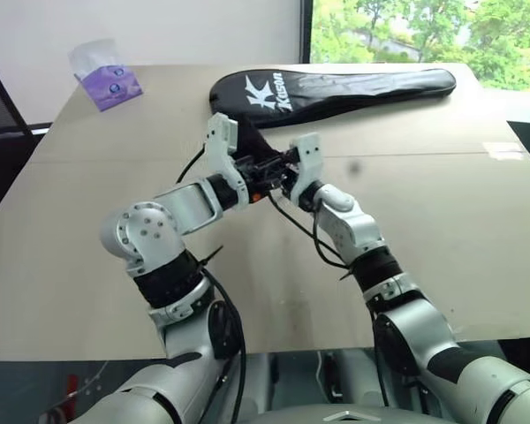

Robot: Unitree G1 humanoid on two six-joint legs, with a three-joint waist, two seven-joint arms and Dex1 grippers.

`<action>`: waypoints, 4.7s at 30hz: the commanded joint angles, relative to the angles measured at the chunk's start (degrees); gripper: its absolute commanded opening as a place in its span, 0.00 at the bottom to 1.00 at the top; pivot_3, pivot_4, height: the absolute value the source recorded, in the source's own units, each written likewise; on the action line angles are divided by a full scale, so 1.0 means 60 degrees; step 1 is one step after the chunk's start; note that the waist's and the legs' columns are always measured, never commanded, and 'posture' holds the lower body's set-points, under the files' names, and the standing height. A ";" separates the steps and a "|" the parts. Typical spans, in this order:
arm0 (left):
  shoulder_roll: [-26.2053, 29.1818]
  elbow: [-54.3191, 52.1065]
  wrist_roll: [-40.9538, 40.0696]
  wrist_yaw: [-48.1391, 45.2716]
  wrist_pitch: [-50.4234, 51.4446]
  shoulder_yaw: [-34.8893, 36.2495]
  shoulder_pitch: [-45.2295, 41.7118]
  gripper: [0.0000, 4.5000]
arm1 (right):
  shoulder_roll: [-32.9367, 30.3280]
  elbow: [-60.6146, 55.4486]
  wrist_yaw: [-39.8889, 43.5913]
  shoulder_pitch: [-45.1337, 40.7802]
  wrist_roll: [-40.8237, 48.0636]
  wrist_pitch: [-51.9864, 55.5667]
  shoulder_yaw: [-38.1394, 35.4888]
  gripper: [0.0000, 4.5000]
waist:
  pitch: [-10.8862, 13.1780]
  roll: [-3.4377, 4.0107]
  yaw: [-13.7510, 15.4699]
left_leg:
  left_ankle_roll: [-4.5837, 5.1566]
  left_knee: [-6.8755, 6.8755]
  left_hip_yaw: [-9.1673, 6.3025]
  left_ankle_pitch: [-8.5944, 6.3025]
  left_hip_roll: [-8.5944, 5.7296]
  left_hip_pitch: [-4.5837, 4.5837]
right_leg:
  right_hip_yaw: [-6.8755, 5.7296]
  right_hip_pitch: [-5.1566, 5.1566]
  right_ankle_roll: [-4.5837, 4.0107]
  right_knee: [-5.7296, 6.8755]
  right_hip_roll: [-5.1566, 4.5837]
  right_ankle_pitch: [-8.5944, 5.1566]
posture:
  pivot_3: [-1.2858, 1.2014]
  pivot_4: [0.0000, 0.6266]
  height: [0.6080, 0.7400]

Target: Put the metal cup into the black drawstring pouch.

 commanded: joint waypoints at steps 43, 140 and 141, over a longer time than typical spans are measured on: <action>0.6009 0.4383 -0.1629 -0.5048 -0.2597 -0.1481 0.0369 0.00 | -0.2591 -0.4211 0.1231 0.1679 -0.1886 0.1631 0.1972 0.96 | 0.0008 -0.0012 -0.0028 | -0.0022 -0.0048 0.0012 0.0014 0.0001 0.0006 | 0.0018 -0.0034 -0.0002 -0.0007 -0.0003 -0.0002 | 0.52 0.24 1.00; 0.3837 0.2126 -0.1611 -0.4749 -0.8138 -0.3869 -0.0156 0.31 | -0.4884 -0.9708 0.2025 -0.1345 -0.2458 0.4570 0.0464 0.00 | 0.0014 -0.0023 0.0004 | -0.0015 -0.0039 -0.0004 0.0015 -0.0001 -0.0011 | 0.0004 -0.0033 -0.0005 -0.0006 -0.0007 -0.0001 | 0.52 0.24 1.00; 0.3804 0.2160 -0.1566 -0.4668 -0.8174 -0.3863 -0.0194 0.37 | -0.4878 -0.9720 0.2022 -0.1341 -0.2455 0.4579 0.0470 0.00 | 0.0014 -0.0023 0.0006 | -0.0015 -0.0039 -0.0004 0.0015 -0.0001 -0.0011 | 0.0004 -0.0033 -0.0005 -0.0006 -0.0008 -0.0002 | 0.52 0.24 1.00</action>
